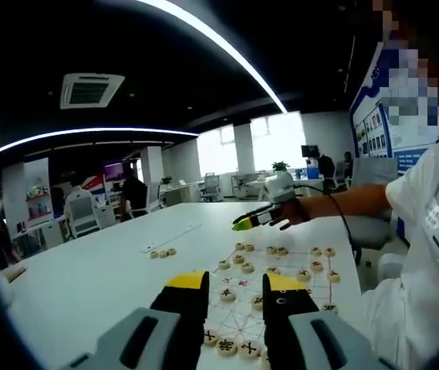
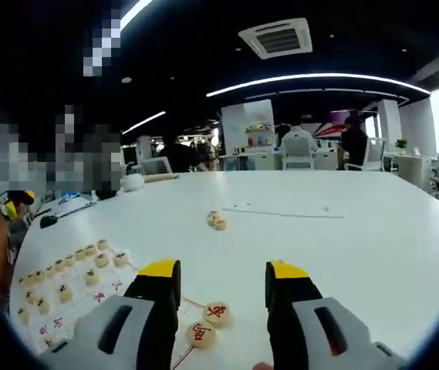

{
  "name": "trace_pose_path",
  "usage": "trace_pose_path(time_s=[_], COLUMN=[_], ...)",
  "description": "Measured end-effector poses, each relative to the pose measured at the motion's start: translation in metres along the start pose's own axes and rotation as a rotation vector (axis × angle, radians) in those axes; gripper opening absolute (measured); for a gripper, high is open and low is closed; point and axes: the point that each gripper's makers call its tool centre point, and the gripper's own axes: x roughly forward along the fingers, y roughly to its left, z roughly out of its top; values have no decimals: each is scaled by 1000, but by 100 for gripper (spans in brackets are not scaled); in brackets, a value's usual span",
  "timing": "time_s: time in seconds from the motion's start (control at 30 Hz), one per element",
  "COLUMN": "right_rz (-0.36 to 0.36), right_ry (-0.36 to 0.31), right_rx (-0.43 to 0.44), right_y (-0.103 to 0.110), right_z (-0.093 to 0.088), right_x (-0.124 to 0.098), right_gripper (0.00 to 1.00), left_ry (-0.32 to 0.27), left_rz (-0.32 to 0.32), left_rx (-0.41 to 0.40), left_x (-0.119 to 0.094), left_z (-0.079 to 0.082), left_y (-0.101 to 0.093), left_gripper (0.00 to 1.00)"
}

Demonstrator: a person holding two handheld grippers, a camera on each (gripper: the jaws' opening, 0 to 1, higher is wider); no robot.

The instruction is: Pick up the chess pieces one by one and place each piece onto its starting position on the chessboard, setting the pieces on their correct points until all the chess pieces are arranged in the starting layout

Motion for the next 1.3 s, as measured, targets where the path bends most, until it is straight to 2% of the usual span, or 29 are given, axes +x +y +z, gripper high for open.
trace_pose_path(time_s=[0.17,0.33,0.57,0.7,0.83,0.93,1.03,1.23,1.3], right_rz=[24,39,35,25,22,22,7,-26,-30], right_ry=[19,49,112,156,178,189,223,227,231], right_rx=[-35,-65,-101,-128,-183,-177,-267,-246,-206], right_y=[15,26,24,22,24,27,24,19,19], right_z=[15,20,12,-1,-7,-12,-18,-18,-19], right_x=[16,40,84,110,139,156,167,189,195], right_gripper=[44,43,42,40,39,39,36,36,36], left_ry=[-1,-6,-7,-12,-11,-14,-15,-11,-11], left_rz=[3,10,20,26,30,32,34,35,35], left_rx=[-1,-1,-6,-9,-13,-12,-14,-15,-15], left_x=[-2,-4,-7,-9,-10,-11,-11,-11,-11], left_z=[0,1,0,1,0,1,1,0,0], left_y=[1,2,8,10,12,12,13,14,14], left_gripper=[29,29,29,29,29,29,29,29,29])
